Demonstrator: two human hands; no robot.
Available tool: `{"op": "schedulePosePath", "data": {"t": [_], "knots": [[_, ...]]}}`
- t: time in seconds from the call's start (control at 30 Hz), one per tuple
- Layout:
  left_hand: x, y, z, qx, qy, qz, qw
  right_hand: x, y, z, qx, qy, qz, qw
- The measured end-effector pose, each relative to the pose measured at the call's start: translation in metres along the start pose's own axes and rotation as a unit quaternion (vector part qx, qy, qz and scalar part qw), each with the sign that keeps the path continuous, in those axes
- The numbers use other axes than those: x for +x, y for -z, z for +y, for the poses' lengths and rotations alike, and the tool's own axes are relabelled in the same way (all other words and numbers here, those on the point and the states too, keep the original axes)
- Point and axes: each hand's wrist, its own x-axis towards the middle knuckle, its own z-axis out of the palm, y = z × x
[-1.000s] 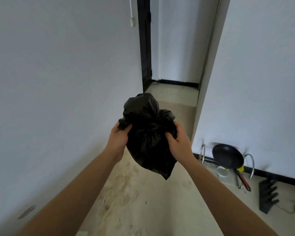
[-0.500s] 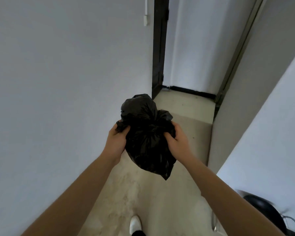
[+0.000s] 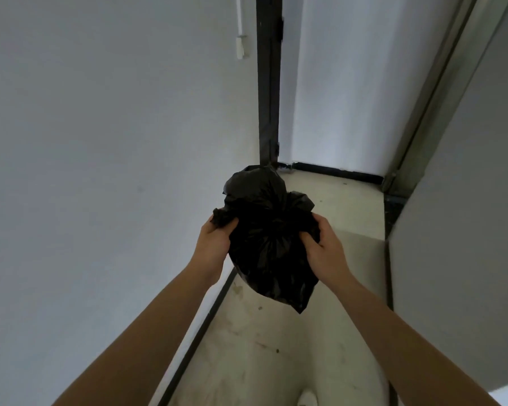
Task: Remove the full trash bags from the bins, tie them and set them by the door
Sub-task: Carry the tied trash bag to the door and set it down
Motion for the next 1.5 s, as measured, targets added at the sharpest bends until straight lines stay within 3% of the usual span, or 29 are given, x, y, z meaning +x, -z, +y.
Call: {"op": "schedulePosePath", "data": {"t": [0.27, 0.53, 0.77, 1.0, 1.1, 1.3, 1.5], "knots": [[0.225, -0.05, -0.04, 0.0, 0.031, 0.015, 0.999, 0.214, -0.018, 0.068, 0.012, -0.031, -0.005, 0.999], [0.407, -0.091, -0.027, -0.005, 0.05, 0.002, 0.999, 0.419, -0.018, 0.087, -0.026, -0.043, -0.043, 0.998], [0.517, -0.104, -0.035, -0.017, 0.094, 0.035, 0.995, 0.531, -0.032, 0.115, -0.029, -0.057, -0.058, 0.996], [0.631, -0.11, -0.05, 0.024, 0.095, -0.011, 0.995, 0.63, -0.057, 0.137, -0.037, -0.103, -0.058, 0.992], [0.687, -0.111, -0.061, 0.046, 0.131, 0.01, 0.99, 0.677, -0.072, 0.149, -0.058, -0.113, -0.06, 0.99], [0.796, -0.113, -0.137, 0.107, 0.225, 0.047, 0.967, 0.752, -0.103, 0.231, -0.12, -0.187, -0.09, 0.971], [0.854, -0.11, -0.293, 0.201, 0.325, 0.059, 0.922, 0.773, -0.141, 0.389, -0.162, -0.278, -0.112, 0.94]]}}
